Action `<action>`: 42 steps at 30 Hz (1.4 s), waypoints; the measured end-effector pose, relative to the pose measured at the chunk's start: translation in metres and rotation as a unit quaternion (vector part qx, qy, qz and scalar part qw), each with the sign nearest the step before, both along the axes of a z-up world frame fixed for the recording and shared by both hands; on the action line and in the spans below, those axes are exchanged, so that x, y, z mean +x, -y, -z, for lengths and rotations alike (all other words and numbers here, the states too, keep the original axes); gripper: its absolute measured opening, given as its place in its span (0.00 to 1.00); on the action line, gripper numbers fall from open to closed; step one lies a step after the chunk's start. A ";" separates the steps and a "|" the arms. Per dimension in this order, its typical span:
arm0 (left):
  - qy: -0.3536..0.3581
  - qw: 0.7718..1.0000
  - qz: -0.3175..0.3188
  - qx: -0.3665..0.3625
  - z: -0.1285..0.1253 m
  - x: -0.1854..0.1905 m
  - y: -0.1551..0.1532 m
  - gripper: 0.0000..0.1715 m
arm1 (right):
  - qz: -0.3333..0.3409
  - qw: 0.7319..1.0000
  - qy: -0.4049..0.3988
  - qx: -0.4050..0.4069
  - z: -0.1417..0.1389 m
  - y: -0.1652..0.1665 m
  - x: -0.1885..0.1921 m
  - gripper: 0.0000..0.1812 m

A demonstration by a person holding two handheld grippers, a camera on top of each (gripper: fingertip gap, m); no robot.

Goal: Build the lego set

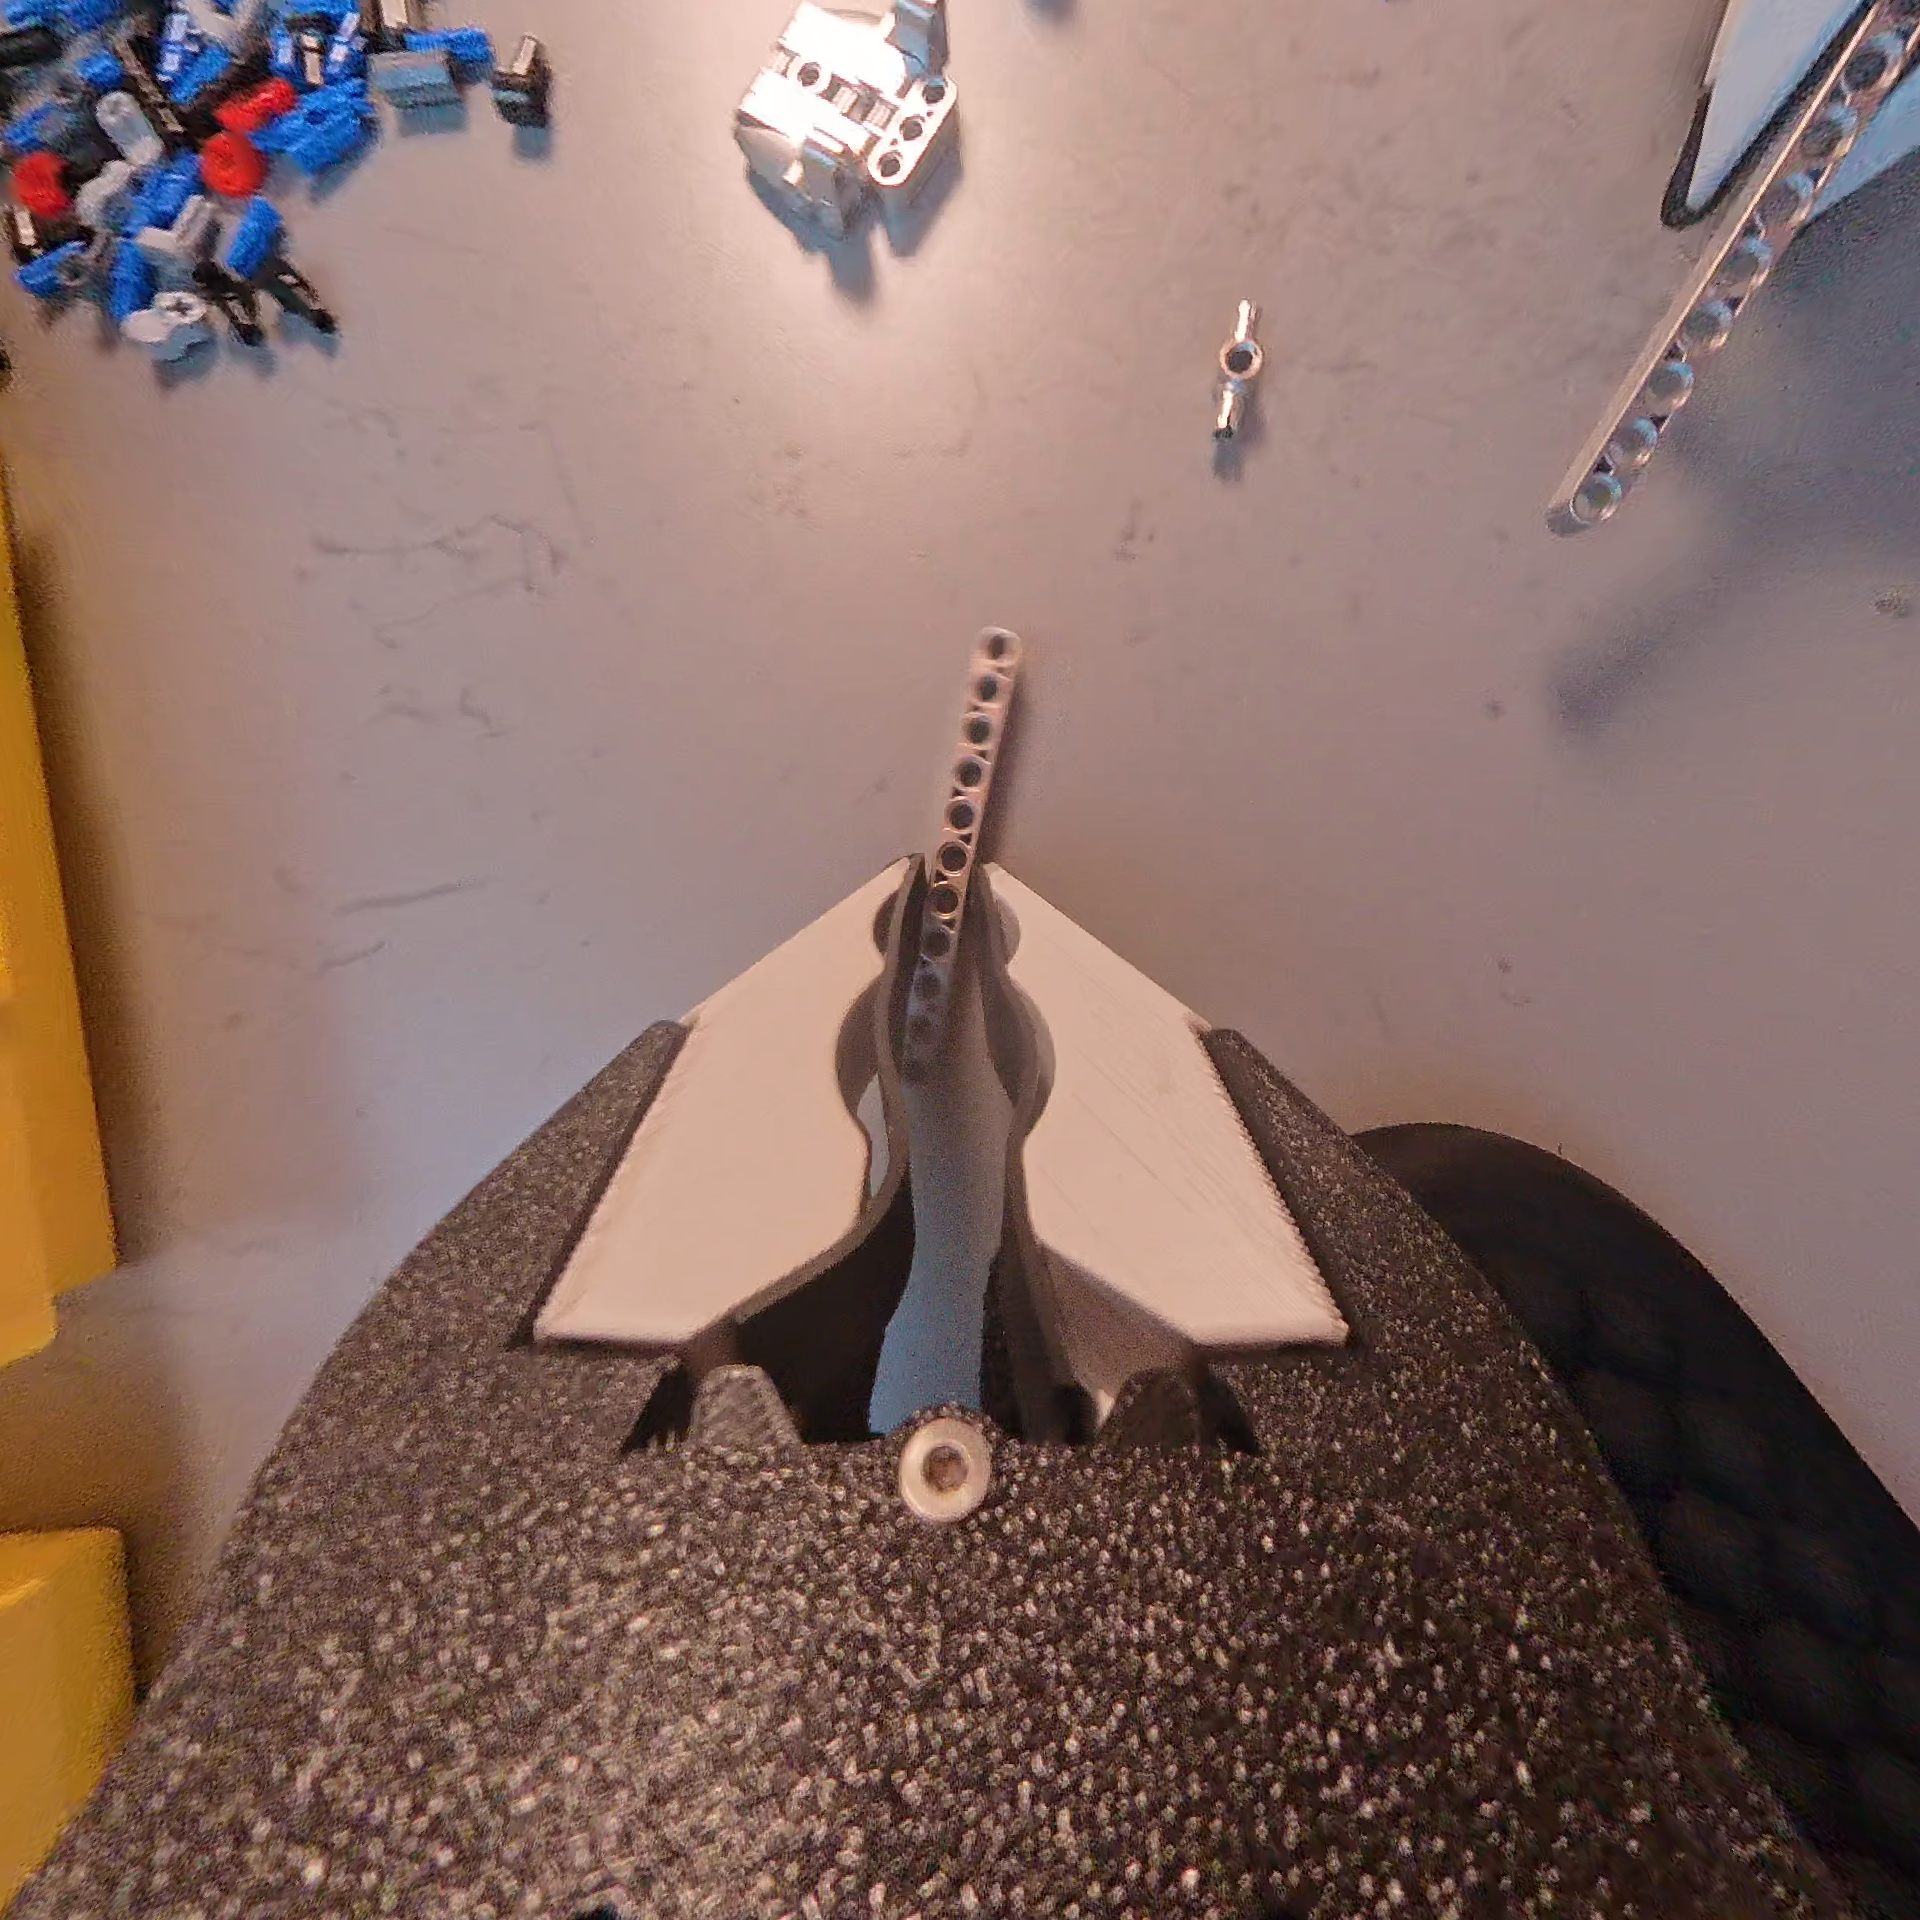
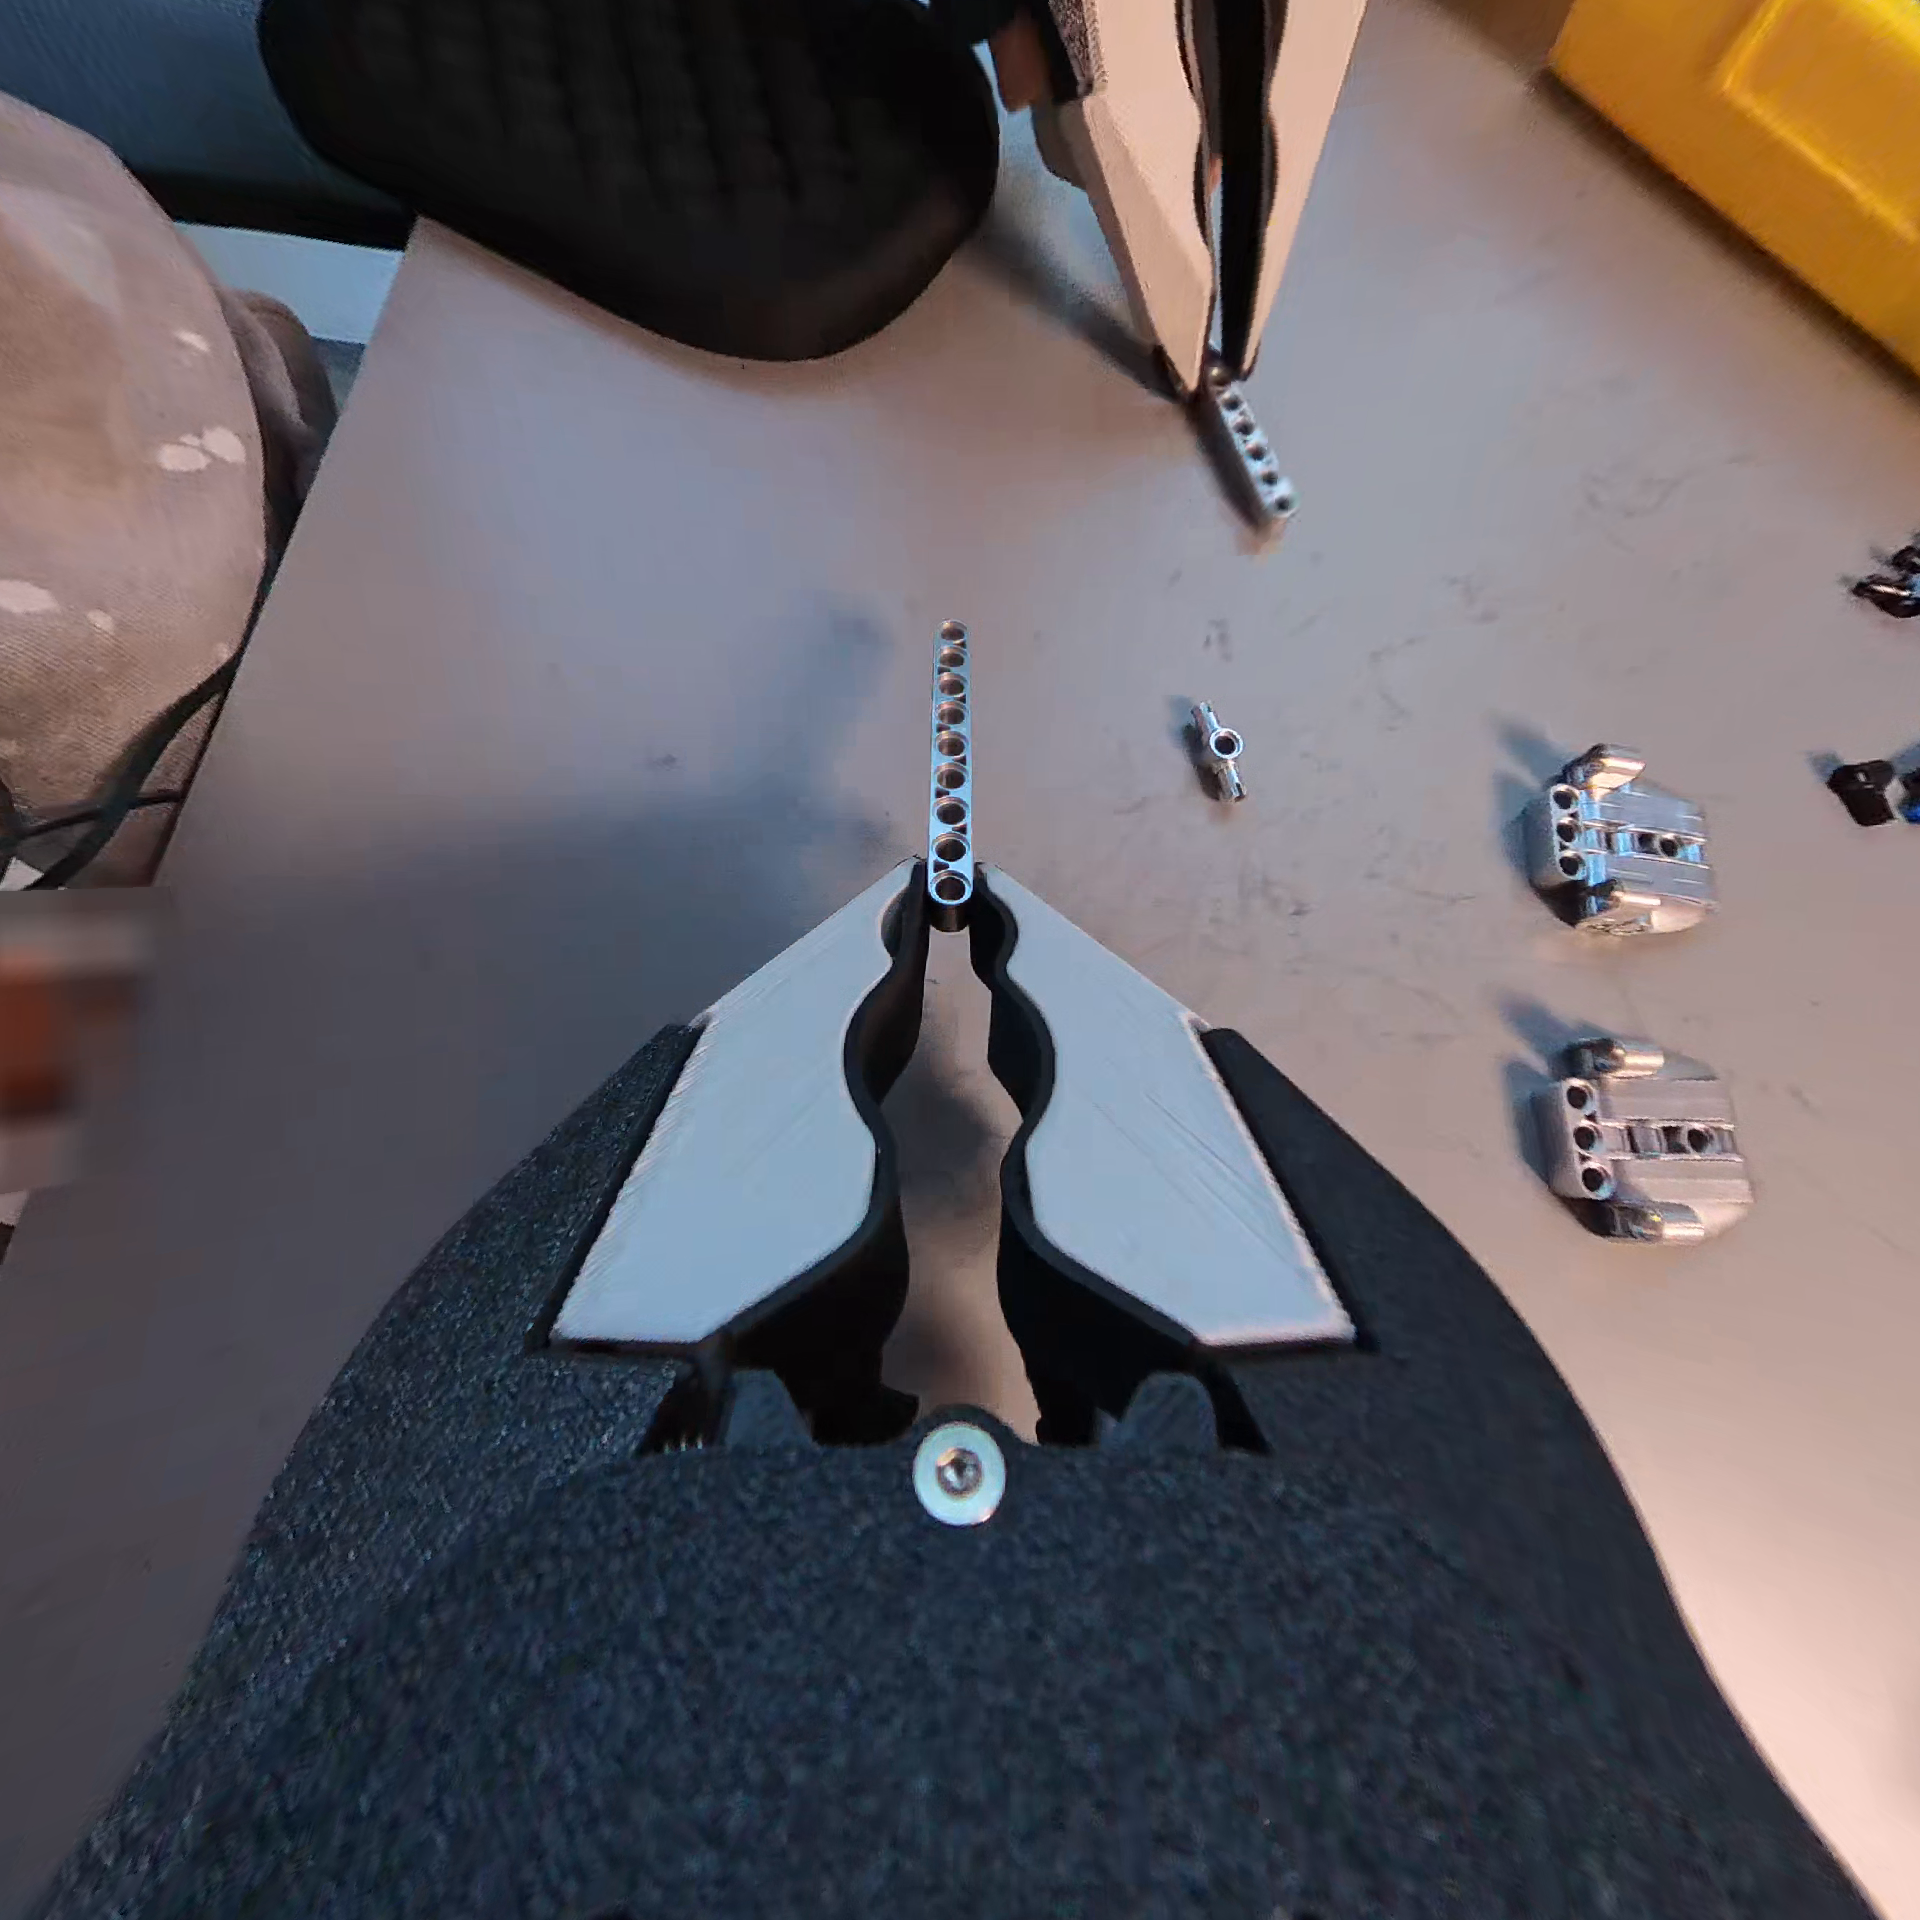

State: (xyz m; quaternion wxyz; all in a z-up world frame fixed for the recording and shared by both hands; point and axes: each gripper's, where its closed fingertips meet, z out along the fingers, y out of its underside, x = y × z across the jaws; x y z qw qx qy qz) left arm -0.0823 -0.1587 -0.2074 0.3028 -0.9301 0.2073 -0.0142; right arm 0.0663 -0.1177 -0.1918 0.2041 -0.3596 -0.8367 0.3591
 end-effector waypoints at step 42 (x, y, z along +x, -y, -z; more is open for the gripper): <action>0.069 0.990 0.117 0.024 0.000 0.131 -0.019 0.11 | 0.036 0.998 0.021 0.055 0.014 -0.016 0.010 0.09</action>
